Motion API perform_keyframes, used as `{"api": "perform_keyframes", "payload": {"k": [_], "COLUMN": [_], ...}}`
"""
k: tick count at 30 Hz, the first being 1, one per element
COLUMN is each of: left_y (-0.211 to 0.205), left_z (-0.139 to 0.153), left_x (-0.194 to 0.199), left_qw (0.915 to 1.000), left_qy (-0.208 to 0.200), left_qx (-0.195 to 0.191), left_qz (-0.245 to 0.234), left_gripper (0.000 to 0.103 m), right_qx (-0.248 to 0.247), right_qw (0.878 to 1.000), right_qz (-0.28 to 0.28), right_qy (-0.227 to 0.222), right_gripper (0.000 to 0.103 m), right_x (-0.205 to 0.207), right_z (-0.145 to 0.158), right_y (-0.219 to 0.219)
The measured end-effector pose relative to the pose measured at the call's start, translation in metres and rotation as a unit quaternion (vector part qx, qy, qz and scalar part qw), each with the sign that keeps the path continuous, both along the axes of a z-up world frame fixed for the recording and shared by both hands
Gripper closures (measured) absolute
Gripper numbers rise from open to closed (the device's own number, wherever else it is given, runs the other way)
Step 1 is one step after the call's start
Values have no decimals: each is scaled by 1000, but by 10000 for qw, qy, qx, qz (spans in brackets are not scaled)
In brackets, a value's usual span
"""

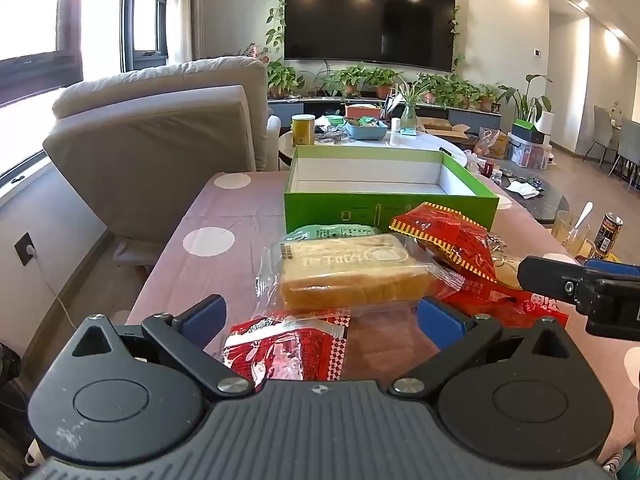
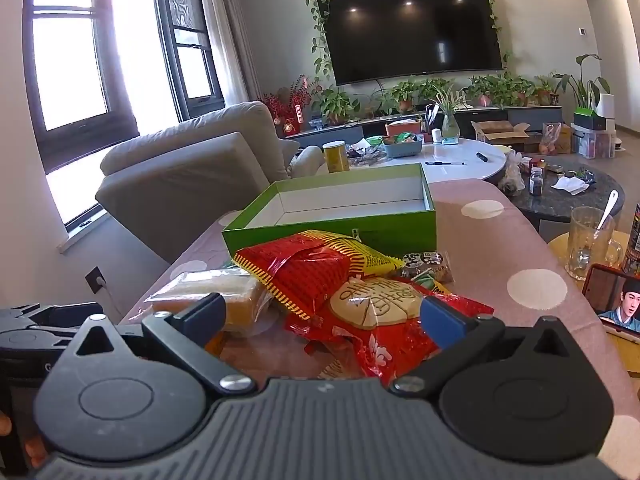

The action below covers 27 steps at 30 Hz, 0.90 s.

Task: Organize snacks
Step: 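Move the left tool toward the bagged bread loaf on the pile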

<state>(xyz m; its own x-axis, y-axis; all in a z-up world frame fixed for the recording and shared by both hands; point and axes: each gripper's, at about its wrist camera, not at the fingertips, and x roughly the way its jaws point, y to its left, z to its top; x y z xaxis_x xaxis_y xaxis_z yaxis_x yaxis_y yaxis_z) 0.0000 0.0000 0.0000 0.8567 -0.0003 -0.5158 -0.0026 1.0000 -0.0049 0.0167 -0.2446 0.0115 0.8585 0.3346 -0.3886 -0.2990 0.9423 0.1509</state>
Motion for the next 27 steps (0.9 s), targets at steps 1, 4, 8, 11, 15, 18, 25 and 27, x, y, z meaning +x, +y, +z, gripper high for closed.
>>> {"api": "perform_keyframes", "payload": {"k": [1,4,8,11,15,18,25,27], "left_y": [0,0,1,2,1,0,4,4], "left_z": [0,-1,-1,-1,0,-1,1,0], "left_x": [0,0,0,-2,-3,0,-1,0], "left_qw": [10000,10000,10000,10000,10000,10000,10000,10000], "left_qy": [3,-1,7,4,-21,-10,-11,-15], "left_qx": [0,8,20,19,14,30,-3,-27], "left_qz": [2,-8,-22,-25,-15,-11,37,39], "left_gripper": [1,1,1,1,1,1,1,1], "right_qx": [2,10,17,20,4,9,90,71], "right_qw": [10000,10000,10000,10000,10000,10000,9998,9998], "right_qz": [1,2,5,18,21,28,150,135], "right_qy": [5,21,34,30,44,80,139,133], "right_gripper": [36,36,36,36,36,36,36,36], "right_x": [1,1,1,1,2,3,2,2], "right_z": [-1,-2,-2,-1,-1,-1,1,1], "right_y": [-1,-2,-3,-2,0,0,1,1]}}
